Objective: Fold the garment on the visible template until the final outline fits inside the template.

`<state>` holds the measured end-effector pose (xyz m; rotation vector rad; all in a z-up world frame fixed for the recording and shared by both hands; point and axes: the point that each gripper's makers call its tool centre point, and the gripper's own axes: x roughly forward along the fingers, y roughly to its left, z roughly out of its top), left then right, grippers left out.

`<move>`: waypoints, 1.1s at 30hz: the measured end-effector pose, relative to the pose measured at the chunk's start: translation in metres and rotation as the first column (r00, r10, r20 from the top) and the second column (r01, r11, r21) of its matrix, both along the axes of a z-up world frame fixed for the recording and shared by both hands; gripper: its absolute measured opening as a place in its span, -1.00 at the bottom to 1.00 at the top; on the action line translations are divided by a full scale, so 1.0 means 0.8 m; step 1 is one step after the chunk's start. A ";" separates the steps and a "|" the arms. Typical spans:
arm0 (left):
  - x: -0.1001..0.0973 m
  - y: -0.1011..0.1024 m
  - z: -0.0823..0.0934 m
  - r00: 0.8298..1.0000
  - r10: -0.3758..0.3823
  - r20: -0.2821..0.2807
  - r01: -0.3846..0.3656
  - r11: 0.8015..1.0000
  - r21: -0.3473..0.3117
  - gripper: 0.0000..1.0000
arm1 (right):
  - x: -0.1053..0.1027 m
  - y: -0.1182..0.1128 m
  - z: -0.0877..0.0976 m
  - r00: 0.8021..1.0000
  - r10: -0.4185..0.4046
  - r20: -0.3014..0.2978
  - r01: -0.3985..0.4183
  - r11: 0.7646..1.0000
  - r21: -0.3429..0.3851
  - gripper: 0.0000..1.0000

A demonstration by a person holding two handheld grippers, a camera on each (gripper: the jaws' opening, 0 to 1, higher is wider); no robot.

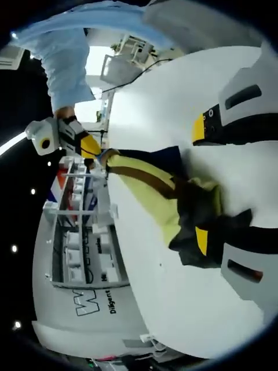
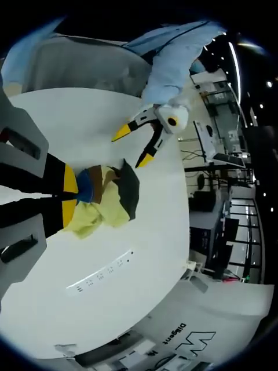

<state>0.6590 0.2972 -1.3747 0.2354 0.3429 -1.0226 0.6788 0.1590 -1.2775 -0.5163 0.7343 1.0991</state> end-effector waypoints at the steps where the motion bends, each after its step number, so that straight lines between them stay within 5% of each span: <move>1: 0.001 -0.002 -0.004 1.000 -0.011 0.003 0.011 1.000 0.013 -0.09 | 0.000 0.000 0.000 1.000 0.000 -0.002 0.000 1.000 -0.001 -1.00; 8: 0.011 -0.017 -0.021 0.999 -0.046 -0.001 0.046 0.997 0.058 -0.29 | 0.002 -0.005 -0.003 1.000 -0.014 -0.009 0.014 1.000 -0.002 -1.00; 14: 0.015 -0.017 -0.031 0.994 -0.098 0.055 0.090 0.985 0.145 -0.43 | 0.005 -0.008 -0.006 1.000 -0.025 -0.016 0.025 1.000 -0.002 -1.00; 33: 0.034 -0.028 -0.042 0.980 -0.128 0.152 0.088 0.965 0.246 -0.67 | 0.013 -0.005 0.006 0.996 -0.076 -0.036 0.078 0.996 0.053 -1.00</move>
